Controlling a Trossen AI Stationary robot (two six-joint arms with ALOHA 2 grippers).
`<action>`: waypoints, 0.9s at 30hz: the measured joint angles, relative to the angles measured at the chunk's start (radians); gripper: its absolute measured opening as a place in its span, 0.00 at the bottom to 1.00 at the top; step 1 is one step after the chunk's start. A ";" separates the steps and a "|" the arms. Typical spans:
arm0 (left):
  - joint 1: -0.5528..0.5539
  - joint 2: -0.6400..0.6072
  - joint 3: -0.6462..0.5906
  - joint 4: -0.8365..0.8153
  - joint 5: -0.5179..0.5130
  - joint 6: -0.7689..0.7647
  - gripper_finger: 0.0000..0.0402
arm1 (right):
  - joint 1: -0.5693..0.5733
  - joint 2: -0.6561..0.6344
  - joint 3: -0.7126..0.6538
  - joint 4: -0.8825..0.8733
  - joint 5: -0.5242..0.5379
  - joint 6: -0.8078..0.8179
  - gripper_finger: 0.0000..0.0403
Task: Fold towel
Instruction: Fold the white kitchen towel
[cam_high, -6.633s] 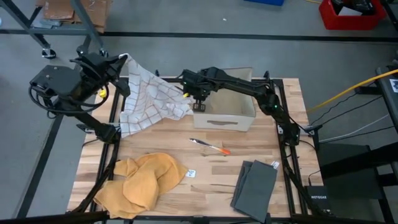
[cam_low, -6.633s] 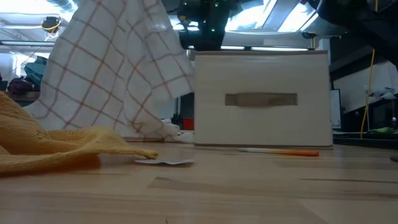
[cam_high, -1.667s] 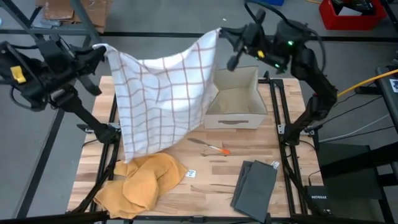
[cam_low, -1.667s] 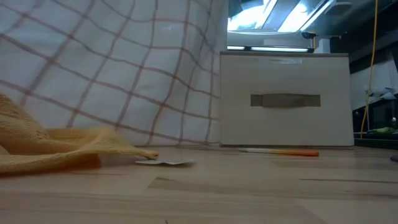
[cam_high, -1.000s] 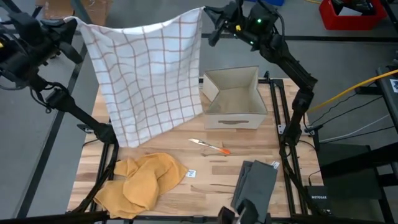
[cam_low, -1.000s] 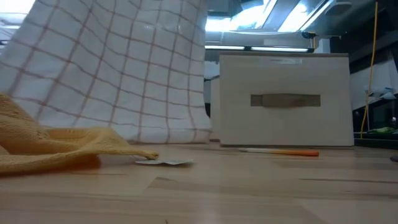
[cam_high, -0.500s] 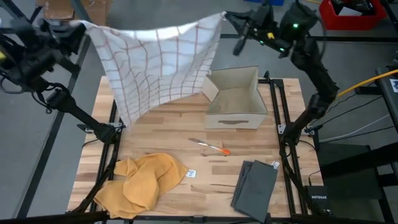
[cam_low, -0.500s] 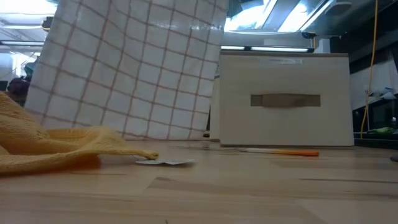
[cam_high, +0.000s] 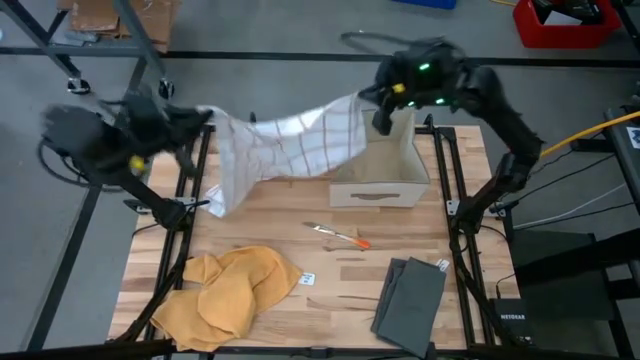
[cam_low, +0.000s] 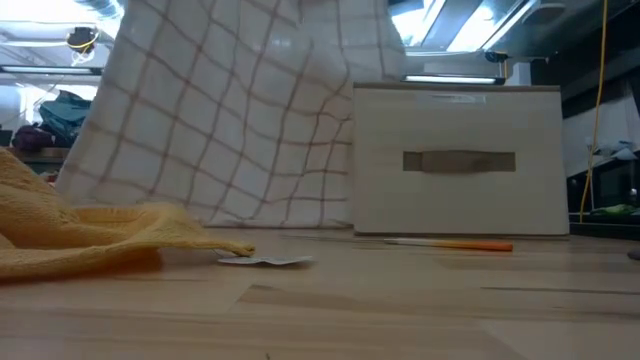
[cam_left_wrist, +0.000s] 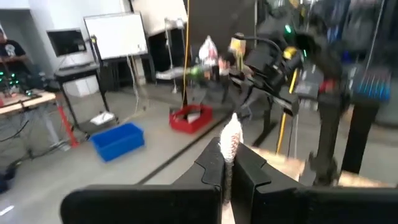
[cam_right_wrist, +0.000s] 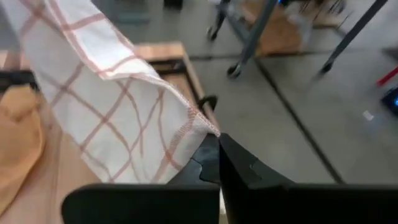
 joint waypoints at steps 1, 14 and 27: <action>0.000 0.013 0.000 -0.040 0.000 -0.028 0.00 | 0.005 0.003 -0.032 0.010 0.000 0.000 0.00; 0.001 0.130 0.000 -0.371 -0.001 -0.317 0.00 | 0.007 0.004 -0.491 0.260 -0.061 -0.006 0.00; 0.001 0.155 0.000 -0.401 0.002 -0.394 0.00 | 0.007 0.002 -0.801 0.327 -0.085 0.002 0.00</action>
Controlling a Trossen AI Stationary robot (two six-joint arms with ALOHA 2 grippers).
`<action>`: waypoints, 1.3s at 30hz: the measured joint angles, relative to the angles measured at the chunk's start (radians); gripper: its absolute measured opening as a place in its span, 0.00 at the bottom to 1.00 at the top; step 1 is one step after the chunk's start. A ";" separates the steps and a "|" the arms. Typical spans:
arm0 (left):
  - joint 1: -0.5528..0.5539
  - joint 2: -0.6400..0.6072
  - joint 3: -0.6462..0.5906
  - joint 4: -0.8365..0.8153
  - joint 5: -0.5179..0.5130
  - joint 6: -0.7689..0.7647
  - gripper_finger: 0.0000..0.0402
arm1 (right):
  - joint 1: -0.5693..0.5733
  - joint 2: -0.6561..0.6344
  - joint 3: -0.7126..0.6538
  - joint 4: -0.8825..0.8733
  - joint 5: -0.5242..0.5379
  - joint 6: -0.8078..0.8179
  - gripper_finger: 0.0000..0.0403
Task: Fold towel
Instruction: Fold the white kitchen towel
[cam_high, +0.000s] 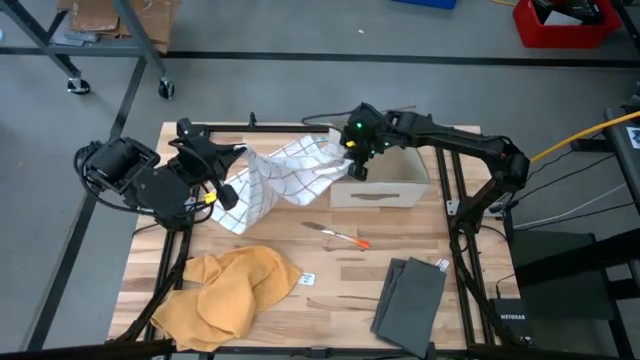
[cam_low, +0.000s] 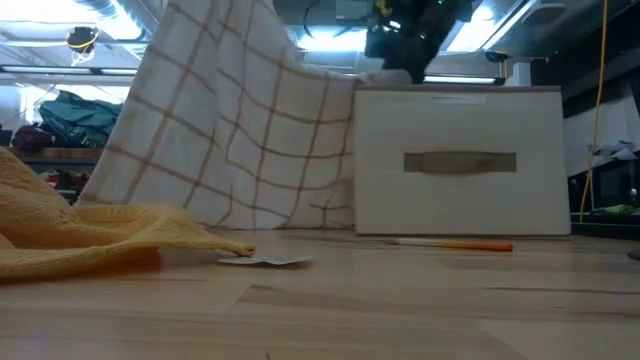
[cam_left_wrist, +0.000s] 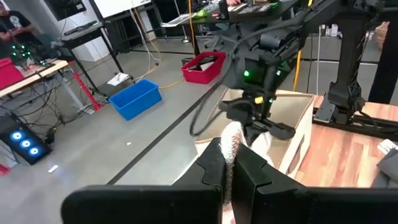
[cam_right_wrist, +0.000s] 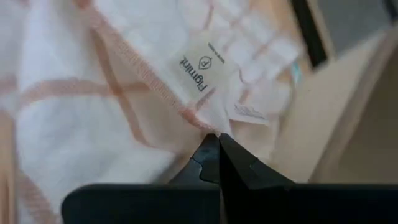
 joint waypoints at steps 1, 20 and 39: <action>0.000 0.000 0.000 0.000 0.000 -0.002 0.00 | 0.000 -0.001 -0.004 -0.031 0.011 0.000 0.00; -0.001 0.000 0.000 -0.014 0.009 0.008 0.00 | -0.041 -0.005 -0.010 -0.110 0.270 -0.012 0.00; -0.001 -0.020 0.001 0.172 -0.082 0.300 0.00 | -0.138 -0.004 0.182 0.036 0.236 0.027 0.00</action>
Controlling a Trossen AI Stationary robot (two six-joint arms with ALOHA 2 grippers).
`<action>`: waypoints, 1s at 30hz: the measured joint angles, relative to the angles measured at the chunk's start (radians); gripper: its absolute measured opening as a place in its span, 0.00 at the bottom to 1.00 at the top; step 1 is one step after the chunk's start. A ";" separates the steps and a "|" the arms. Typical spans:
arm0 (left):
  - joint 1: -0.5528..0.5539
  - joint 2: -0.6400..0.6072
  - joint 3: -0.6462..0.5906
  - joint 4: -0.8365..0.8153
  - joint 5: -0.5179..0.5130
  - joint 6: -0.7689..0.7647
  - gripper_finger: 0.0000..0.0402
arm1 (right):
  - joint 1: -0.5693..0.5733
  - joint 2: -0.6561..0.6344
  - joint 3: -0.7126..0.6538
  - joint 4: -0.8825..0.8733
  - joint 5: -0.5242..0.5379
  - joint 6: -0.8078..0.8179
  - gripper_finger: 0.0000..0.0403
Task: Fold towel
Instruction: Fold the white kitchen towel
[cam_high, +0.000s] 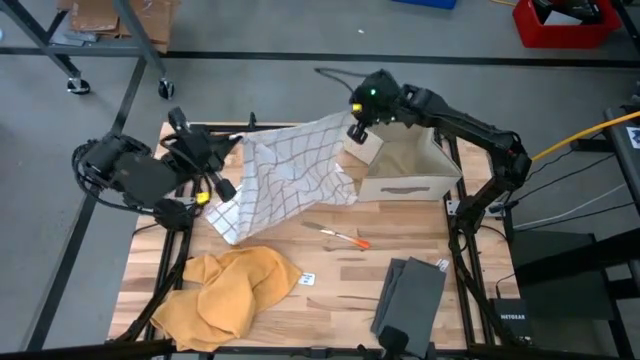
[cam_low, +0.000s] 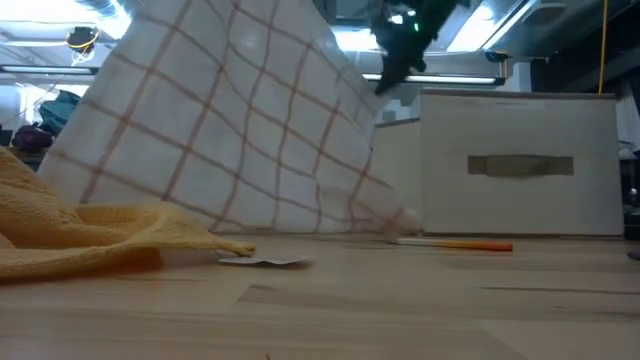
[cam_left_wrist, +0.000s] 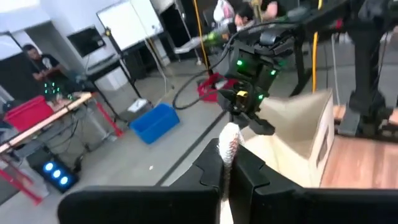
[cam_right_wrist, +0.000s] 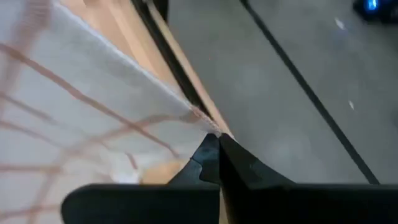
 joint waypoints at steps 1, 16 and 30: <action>0.000 -0.003 0.000 0.026 -0.001 0.025 0.00 | 0.000 0.000 0.031 0.000 -0.020 0.011 0.00; 0.000 -0.067 0.000 0.791 -0.013 0.731 0.00 | 0.001 0.000 0.575 -0.002 -0.145 0.051 0.00; 0.001 -0.098 0.002 1.365 0.063 1.164 0.00 | 0.027 -0.080 0.708 0.196 -0.167 0.069 0.00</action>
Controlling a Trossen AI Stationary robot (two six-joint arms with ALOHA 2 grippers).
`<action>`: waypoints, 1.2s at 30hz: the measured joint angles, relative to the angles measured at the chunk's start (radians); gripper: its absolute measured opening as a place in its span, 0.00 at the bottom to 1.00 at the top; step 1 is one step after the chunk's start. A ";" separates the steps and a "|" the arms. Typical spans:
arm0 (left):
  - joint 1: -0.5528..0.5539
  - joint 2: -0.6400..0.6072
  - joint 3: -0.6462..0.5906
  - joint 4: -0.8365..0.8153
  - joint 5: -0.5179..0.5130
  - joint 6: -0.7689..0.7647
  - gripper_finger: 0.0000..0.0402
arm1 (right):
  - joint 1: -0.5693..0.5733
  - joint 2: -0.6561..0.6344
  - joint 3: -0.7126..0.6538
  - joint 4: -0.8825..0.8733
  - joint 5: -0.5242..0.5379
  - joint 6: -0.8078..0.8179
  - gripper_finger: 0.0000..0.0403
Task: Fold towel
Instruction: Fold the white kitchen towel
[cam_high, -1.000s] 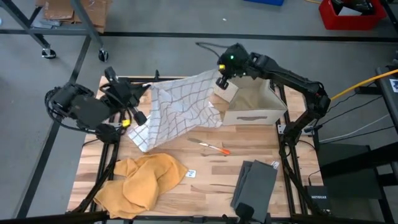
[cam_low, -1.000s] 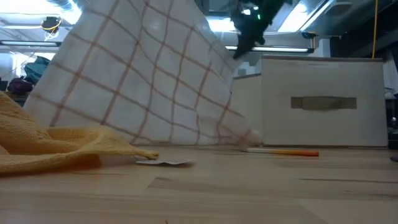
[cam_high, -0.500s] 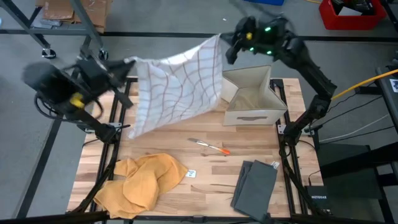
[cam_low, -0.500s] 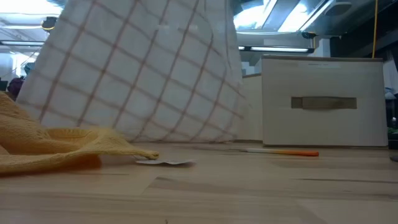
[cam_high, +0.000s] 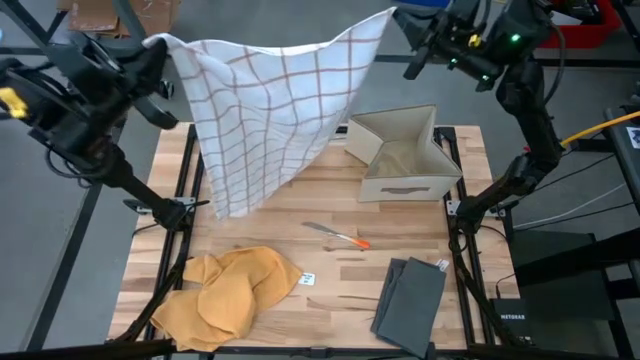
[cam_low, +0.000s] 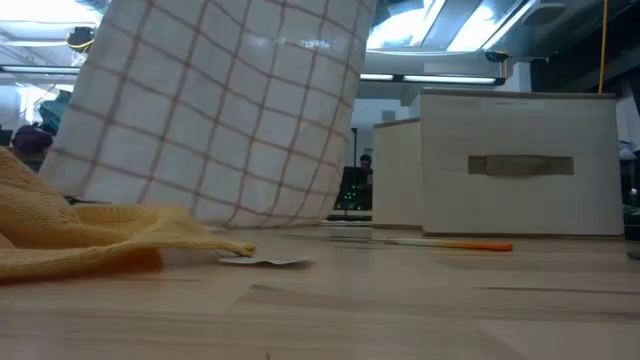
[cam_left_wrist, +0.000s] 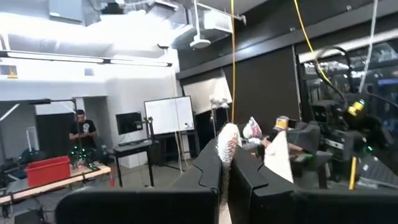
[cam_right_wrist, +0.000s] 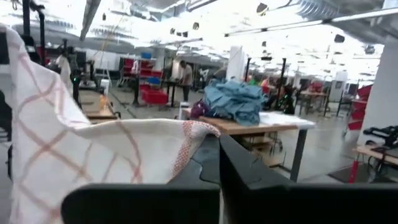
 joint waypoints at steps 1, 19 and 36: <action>0.000 -0.008 0.000 0.001 0.003 0.006 0.00 | 0.000 0.000 0.000 0.012 0.000 0.000 0.00; 0.108 -0.123 0.000 0.058 0.034 0.022 0.00 | -0.005 0.053 0.000 0.217 0.132 -0.084 0.00; 0.114 -0.144 -0.001 0.012 -0.072 0.080 0.00 | -0.126 0.072 -0.002 0.213 0.077 -0.079 0.00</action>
